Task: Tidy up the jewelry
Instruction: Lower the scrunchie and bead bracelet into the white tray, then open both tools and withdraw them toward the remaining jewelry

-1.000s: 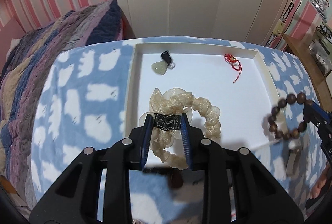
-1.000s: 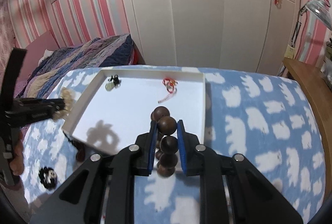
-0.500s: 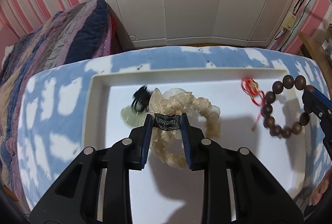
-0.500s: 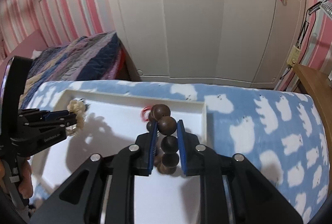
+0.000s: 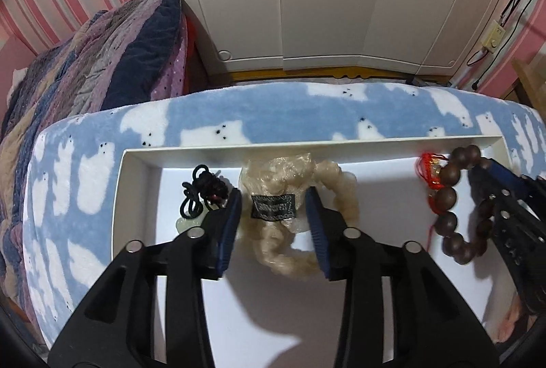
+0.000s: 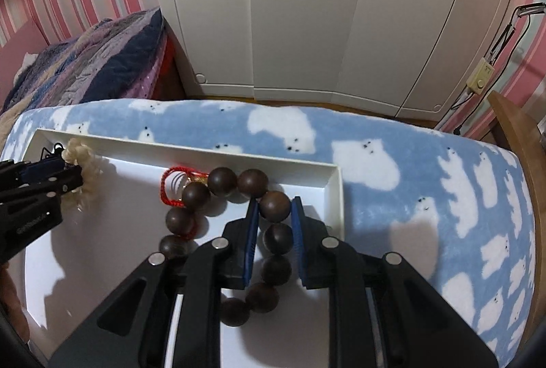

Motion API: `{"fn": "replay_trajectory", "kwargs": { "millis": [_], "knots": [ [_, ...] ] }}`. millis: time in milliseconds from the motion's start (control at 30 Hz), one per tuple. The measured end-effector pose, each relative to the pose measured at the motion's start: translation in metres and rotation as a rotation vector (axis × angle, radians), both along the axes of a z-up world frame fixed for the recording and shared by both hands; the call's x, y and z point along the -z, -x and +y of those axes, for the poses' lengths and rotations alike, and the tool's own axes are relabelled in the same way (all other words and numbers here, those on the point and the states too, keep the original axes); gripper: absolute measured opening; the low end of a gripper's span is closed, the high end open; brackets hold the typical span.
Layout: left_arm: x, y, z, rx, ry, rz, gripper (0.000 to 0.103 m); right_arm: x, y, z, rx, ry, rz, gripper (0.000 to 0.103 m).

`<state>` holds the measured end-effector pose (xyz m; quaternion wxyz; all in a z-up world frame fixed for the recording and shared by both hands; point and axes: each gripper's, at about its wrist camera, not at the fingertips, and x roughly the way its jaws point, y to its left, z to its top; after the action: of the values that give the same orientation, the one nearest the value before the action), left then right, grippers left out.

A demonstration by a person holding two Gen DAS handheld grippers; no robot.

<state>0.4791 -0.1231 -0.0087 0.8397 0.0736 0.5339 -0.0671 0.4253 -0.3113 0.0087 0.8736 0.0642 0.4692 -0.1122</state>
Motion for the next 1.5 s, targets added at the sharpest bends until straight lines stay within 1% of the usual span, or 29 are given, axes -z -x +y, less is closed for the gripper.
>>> {"fn": "replay_trajectory", "kwargs": {
  "millis": [33, 67, 100, 133, 167, 200, 267, 333, 367, 400, 433, 467, 500, 533, 600, 633, 667, 700, 767, 900, 933, 1033, 1167, 1267, 1400, 1500],
  "knots": [
    [-0.003, 0.003, 0.001, 0.002, 0.000, -0.001, 0.053, -0.003, 0.002, 0.000, 0.000, -0.002, -0.004, 0.020],
    [-0.007, 0.006, 0.003, 0.003, -0.003, -0.006, 0.059, -0.006, 0.003, 0.001, -0.003, -0.005, -0.008, 0.021],
    [-0.012, 0.010, 0.006, 0.005, -0.002, -0.016, 0.069, -0.011, 0.007, 0.001, -0.013, -0.016, -0.016, 0.026],
    [-0.017, 0.015, 0.009, 0.005, 0.004, -0.027, 0.075, -0.017, 0.010, 0.002, -0.019, -0.021, -0.025, 0.031],
    [-0.022, 0.020, 0.011, 0.005, 0.015, -0.034, 0.076, -0.022, 0.015, 0.002, -0.020, -0.020, -0.036, 0.043],
    [-0.028, 0.025, 0.013, 0.007, 0.031, -0.034, 0.076, -0.031, 0.023, 0.002, -0.018, -0.021, -0.053, 0.045],
    [-0.044, 0.040, 0.018, 0.019, 0.078, -0.021, 0.077, -0.050, 0.041, 0.003, -0.025, -0.043, -0.088, 0.045],
    [-0.063, 0.058, 0.023, 0.040, 0.110, -0.032, 0.084, -0.067, 0.059, 0.004, -0.023, -0.052, -0.113, 0.046],
    [-0.074, 0.068, 0.028, 0.045, 0.110, -0.051, 0.087, -0.078, 0.074, 0.004, -0.021, -0.052, -0.130, 0.053],
    [-0.084, 0.076, 0.026, 0.045, 0.103, -0.071, 0.093, -0.087, 0.087, 0.004, -0.016, -0.045, -0.146, 0.060],
    [-0.099, 0.091, 0.034, 0.044, 0.099, -0.100, 0.097, -0.093, 0.095, 0.003, -0.013, -0.038, -0.158, 0.061],
    [-0.108, 0.102, 0.042, 0.044, 0.105, -0.119, 0.098, -0.103, 0.113, 0.004, -0.006, -0.026, -0.178, 0.068],
    [-0.119, 0.112, 0.051, 0.044, 0.115, -0.136, 0.100, -0.108, 0.126, 0.003, -0.002, -0.020, -0.191, 0.071],
    [-0.128, 0.130, 0.059, 0.046, 0.118, -0.155, 0.100, -0.113, 0.137, 0.005, 0.000, -0.014, -0.201, 0.071],
    [-0.141, 0.148, 0.075, 0.041, 0.109, -0.174, 0.100, -0.121, 0.163, 0.006, 0.001, -0.009, -0.216, 0.071],
    [-0.146, 0.165, 0.085, 0.043, 0.116, -0.186, 0.100, -0.123, 0.177, 0.007, 0.001, -0.011, -0.224, 0.071],
    [-0.148, 0.170, 0.092, 0.045, 0.120, -0.187, 0.100, -0.125, 0.190, 0.009, 0.005, -0.007, -0.230, 0.071],
    [-0.150, 0.179, 0.099, 0.039, 0.119, -0.189, 0.100, -0.127, 0.199, 0.011, 0.007, -0.001, -0.236, 0.076],
    [-0.147, 0.197, 0.113, 0.019, 0.126, -0.196, 0.100, -0.130, 0.224, 0.016, 0.010, 0.010, -0.263, 0.085],
    [-0.139, 0.230, 0.133, -0.006, 0.128, -0.226, 0.100, -0.128, 0.260, 0.025, 0.021, 0.027, -0.295, 0.085],
    [-0.135, 0.243, 0.141, -0.026, 0.116, -0.250, 0.100, -0.125, 0.269, 0.028, 0.023, 0.029, -0.299, 0.085],
    [-0.122, 0.268, 0.159, -0.048, 0.112, -0.279, 0.100, -0.113, 0.291, 0.036, 0.020, 0.038, -0.289, 0.085],
    [-0.098, 0.290, 0.178, -0.053, 0.133, -0.247, 0.100, -0.092, 0.312, 0.041, 0.045, 0.030, -0.271, 0.085],
    [-0.080, 0.301, 0.190, -0.080, 0.140, -0.225, 0.100, -0.079, 0.326, 0.047, 0.069, 0.026, -0.273, 0.085],
    [-0.059, 0.311, 0.200, -0.104, 0.111, -0.209, 0.100, -0.060, 0.335, 0.059, 0.066, 0.006, -0.248, 0.085],
    [-0.048, 0.317, 0.205, -0.109, 0.107, -0.203, 0.100, -0.050, 0.339, 0.068, 0.066, 0.018, -0.231, 0.085]
  ]
}}
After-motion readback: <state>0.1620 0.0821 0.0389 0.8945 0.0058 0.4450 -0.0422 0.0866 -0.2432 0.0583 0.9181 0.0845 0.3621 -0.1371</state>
